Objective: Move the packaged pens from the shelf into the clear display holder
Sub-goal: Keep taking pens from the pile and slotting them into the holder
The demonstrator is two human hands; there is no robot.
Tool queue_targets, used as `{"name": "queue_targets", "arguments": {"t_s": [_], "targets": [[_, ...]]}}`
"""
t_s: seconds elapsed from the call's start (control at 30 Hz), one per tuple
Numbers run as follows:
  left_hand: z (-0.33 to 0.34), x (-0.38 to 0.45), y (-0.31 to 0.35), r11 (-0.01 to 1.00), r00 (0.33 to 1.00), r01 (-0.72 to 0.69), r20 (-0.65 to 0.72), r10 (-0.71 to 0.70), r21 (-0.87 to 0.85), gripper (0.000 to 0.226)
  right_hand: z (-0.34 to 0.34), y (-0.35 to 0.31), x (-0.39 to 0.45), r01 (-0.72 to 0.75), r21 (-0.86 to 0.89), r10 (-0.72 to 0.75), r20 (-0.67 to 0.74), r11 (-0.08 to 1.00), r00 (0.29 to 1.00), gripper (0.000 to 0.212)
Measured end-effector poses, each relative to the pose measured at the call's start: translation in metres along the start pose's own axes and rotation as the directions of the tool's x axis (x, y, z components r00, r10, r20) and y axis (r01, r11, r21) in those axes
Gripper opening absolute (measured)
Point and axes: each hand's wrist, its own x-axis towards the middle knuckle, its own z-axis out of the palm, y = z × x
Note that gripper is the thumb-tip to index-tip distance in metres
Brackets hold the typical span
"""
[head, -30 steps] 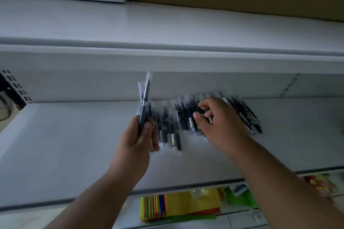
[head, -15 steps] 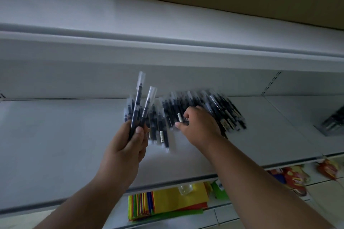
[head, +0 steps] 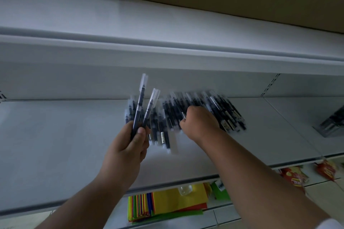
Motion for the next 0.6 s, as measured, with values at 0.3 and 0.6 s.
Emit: {"name": "queue_targets", "arguments": {"t_s": [0.3, 0.6], "targets": [[0.001, -0.001, -0.003, 1.000, 1.000, -0.003, 0.008, 0.003, 0.008, 0.019, 0.008, 0.012, -0.015, 0.015, 0.131, 0.001, -0.119, 0.991, 0.993, 0.018], [0.013, -0.005, -0.002, 0.997, 0.998, 0.060, 0.004, -0.060, -0.054, 0.022, -0.003, 0.034, -0.046, -0.055, 0.862, 0.112, -0.002, 0.504, 0.994, 0.009]]}}
